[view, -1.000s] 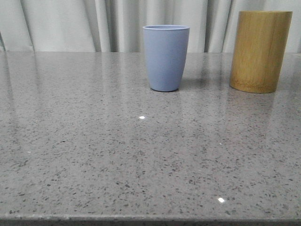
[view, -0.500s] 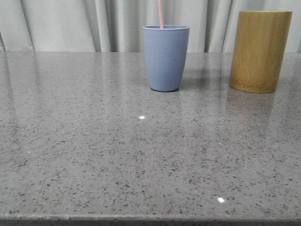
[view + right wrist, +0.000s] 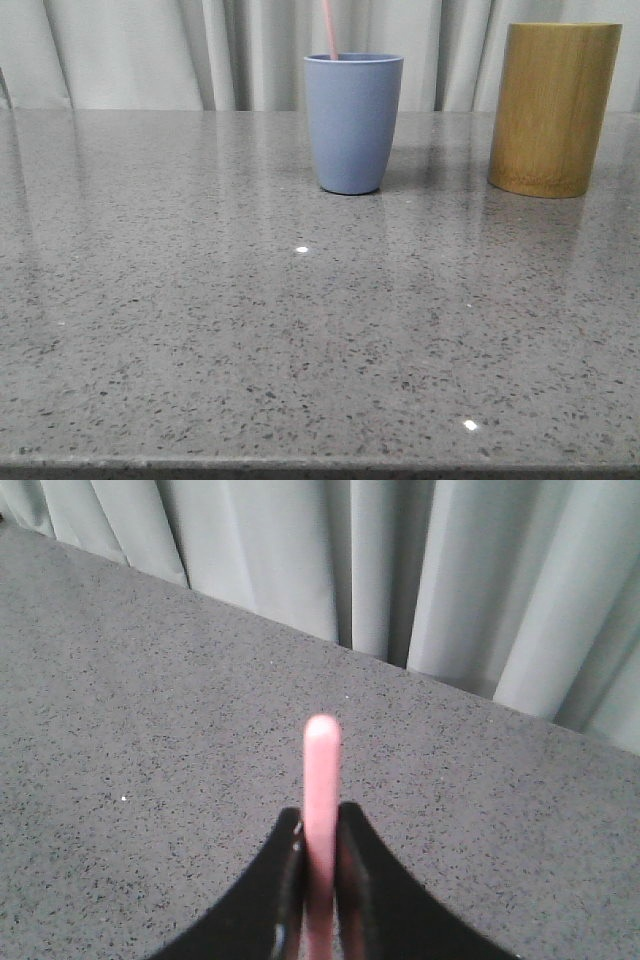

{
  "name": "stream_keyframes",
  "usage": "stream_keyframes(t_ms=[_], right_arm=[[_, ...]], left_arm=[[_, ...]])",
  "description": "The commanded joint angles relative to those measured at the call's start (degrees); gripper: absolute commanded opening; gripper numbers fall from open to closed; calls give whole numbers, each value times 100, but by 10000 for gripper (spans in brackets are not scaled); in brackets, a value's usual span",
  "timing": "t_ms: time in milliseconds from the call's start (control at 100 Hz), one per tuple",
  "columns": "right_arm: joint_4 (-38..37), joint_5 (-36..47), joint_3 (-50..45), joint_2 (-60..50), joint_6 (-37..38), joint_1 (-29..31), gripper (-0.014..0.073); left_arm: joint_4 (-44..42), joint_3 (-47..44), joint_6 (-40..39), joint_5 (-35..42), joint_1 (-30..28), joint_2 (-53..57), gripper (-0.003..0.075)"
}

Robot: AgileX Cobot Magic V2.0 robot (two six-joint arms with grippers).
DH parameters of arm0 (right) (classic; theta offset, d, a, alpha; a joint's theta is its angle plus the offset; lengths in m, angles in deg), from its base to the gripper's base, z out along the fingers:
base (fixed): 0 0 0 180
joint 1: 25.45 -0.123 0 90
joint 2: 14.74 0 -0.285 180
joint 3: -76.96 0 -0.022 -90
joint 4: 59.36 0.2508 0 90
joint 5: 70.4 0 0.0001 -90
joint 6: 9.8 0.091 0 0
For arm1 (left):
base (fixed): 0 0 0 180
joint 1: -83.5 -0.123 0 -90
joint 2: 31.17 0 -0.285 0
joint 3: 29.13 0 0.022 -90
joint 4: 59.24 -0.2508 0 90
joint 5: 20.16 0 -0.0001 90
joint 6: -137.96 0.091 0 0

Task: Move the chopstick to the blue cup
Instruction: 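Carry the pink chopstick over the blue cup and lower it inside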

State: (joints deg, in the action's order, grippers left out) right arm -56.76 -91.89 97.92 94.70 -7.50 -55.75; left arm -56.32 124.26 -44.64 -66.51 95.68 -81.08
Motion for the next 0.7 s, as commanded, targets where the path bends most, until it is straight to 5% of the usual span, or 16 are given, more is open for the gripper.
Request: stream_keyframes(t_ms=[0, 140, 690], right_arm=[[-61, 421, 166, -292, -65, -13, 179], [-61, 402, 166, -292, -65, 1, 297], [-61, -219, 94, -836, -41, 504, 296]], left_arm=[[6, 147, -29, 406, -16, 22, 294], [6, 147, -29, 406, -16, 22, 294], [-7, 147, -29, 416, -16, 22, 294]])
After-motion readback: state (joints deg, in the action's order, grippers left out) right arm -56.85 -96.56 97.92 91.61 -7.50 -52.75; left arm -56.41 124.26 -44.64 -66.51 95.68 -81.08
